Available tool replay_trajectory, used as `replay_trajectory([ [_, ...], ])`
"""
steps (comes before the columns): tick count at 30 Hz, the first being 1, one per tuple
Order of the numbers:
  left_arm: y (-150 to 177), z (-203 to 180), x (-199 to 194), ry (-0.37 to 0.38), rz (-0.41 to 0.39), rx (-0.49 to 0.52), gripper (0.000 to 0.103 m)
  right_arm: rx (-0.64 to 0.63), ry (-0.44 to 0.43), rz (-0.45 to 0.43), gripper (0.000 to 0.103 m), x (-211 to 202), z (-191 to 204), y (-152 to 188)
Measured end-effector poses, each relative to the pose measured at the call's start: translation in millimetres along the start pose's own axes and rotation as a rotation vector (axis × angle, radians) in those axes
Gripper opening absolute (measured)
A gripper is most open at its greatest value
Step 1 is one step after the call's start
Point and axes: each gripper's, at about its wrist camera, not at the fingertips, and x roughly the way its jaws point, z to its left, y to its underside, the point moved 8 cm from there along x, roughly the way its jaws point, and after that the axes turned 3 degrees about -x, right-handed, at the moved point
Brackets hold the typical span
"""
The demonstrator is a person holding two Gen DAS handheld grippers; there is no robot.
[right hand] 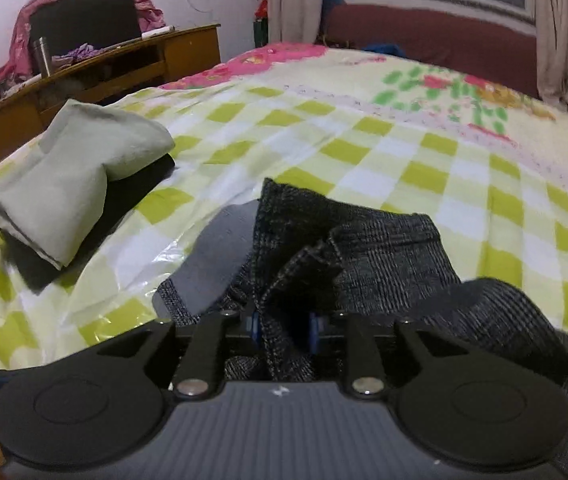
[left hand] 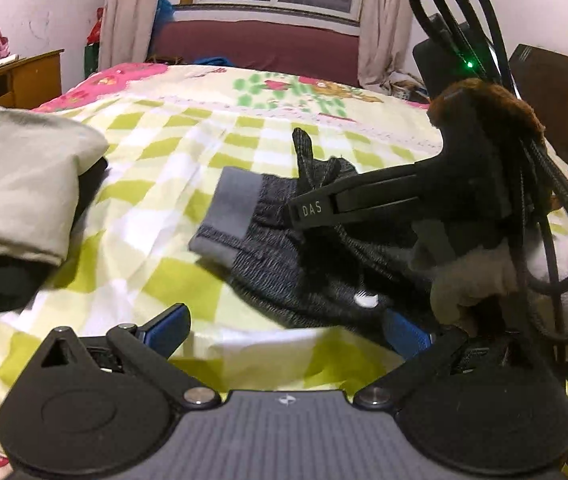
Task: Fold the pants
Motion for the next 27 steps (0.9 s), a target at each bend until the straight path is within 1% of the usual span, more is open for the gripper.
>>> replay_trajectory([
  [1, 0.8, 1.4, 0.9, -0.002, 0.003, -0.003, 0.103, -0.010, 0.003, -0.009, 0.020, -0.7, 0.9, -0.4],
  [2, 1.9, 3.0, 1.2, -0.002, 0.004, -0.005, 0.103, -0.019, 0.009, -0.015, 0.016, -1.2, 1.5, -0.9],
  [4, 5.2, 2.4, -2.1, 0.001, 0.004, -0.008, 0.103, -0.079, 0.036, -0.040, 0.013, -3.8, 5.0, -2.2],
  [6, 6.3, 1.6, -0.4, -0.004, 0.007, 0.002, 0.103, -0.164, 0.056, -0.047, 0.013, -2.9, 12.5, -1.3],
  [7, 7.4, 1.2, 0.4, -0.015, 0.008, 0.017, 0.103, -0.183, 0.057, -0.046, 0.013, -2.0, 14.7, 0.0],
  [11, 8.4, 3.5, -4.0, -0.016, 0.005, 0.024, 0.103, -0.211, 0.040, -0.054, 0.012, -2.0, 18.2, 0.6],
  [13, 9.4, 5.8, -5.1, -0.023, 0.009, 0.023, 0.103, -0.233, 0.034, -0.073, 0.010, -4.6, 22.2, -1.1],
  [18, 11.4, 7.3, -5.4, -0.033, 0.019, 0.025, 0.103, -0.353, 0.026, -0.133, 0.010, -13.0, 43.5, -0.3],
  [20, 11.9, 7.4, -5.0, -0.031, 0.020, 0.025, 0.103, -0.387, 0.018, -0.135, 0.010, -8.6, 48.1, 2.2],
  [21, 12.4, 7.0, -4.2, -0.032, 0.024, 0.027, 0.103, -0.393, 0.015, -0.112, 0.010, -0.2, 47.4, 4.9],
  [23, 13.4, 8.8, -1.9, -0.051, 0.031, 0.038, 0.103, -0.373, -0.030, -0.060, 0.019, 10.0, 46.2, 8.2],
  [24, 14.0, 8.9, -2.6, -0.049, 0.034, 0.039, 0.103, -0.368, -0.058, -0.057, 0.021, 9.7, 47.8, 7.9],
  [26, 14.9, 9.4, -4.5, -0.047, 0.040, 0.040, 0.103, -0.356, -0.116, -0.076, 0.020, 3.4, 51.2, 6.7],
  [27, 15.6, 9.6, -5.7, -0.050, 0.043, 0.043, 0.103, -0.349, -0.128, -0.075, 0.018, 2.5, 51.8, 6.7],
])
